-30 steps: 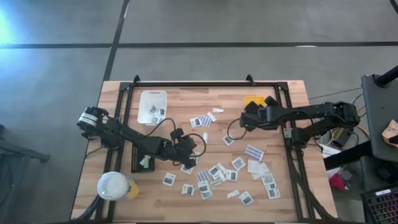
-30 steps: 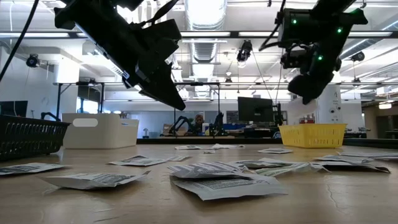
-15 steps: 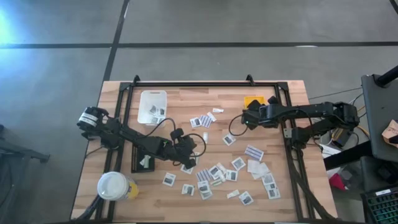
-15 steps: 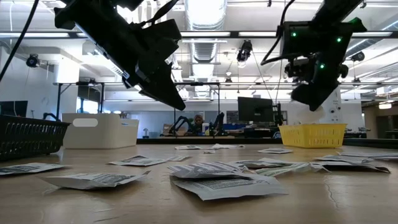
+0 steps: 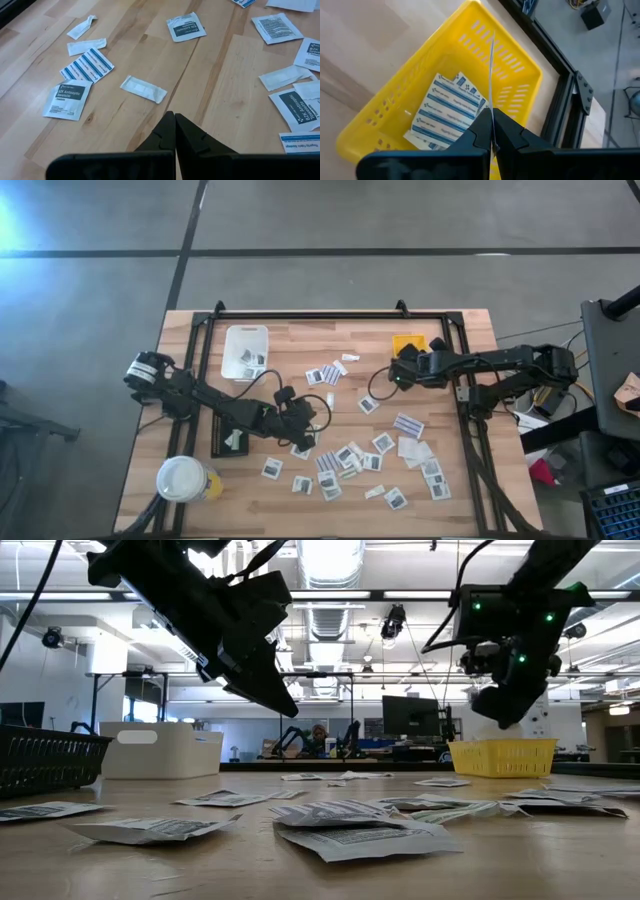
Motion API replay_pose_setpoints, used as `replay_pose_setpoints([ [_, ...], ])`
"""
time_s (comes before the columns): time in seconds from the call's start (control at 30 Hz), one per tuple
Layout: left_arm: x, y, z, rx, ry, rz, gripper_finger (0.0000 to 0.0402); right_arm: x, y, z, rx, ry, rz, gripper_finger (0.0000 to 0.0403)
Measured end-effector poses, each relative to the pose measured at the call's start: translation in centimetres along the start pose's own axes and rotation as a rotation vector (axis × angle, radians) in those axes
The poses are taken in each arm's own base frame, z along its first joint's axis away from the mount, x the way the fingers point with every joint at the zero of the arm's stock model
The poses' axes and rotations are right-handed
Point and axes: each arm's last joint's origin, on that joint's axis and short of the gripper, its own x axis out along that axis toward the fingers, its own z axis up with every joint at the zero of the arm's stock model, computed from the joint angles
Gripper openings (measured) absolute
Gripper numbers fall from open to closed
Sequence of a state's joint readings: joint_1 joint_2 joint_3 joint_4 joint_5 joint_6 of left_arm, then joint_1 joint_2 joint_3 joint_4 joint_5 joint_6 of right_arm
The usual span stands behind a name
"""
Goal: Pick & Place First Aid Supplies
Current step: Put the blue bandage pack into the yellow bin
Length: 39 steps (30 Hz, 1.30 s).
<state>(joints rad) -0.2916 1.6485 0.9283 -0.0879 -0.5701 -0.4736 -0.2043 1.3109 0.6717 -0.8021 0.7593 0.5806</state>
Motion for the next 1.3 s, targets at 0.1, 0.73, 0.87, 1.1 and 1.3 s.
replay_pose_setpoints([
  [0.1, 0.0, 0.0, 0.0, -0.001, 0.0, 0.0, 0.0, 0.1, 0.0, -0.1, -0.005, 0.001, 0.0, 0.0009],
  [0.73, 0.0, 0.0, 0.0, 0.0, 0.002, 0.001, 0.0, 0.1, 0.4, 0.1, -0.007, -0.005, 0.061, 0.0115],
  [0.87, 0.0, 0.0, 0.0, 0.0, 0.002, 0.001, 0.0, -0.1, 0.3, 0.1, -0.006, 0.004, 0.092, 0.0126],
  [1.1, 0.0, 0.0, 0.0, 0.0, 0.003, 0.001, 0.0, -0.9, -0.2, 0.6, 0.023, -0.019, 0.121, 0.0135],
  [1.3, 0.0, 0.1, -0.1, 0.005, 0.01, 0.004, 0.0, -1.9, -0.9, 1.1, 0.037, -0.046, 0.182, 0.0123],
])
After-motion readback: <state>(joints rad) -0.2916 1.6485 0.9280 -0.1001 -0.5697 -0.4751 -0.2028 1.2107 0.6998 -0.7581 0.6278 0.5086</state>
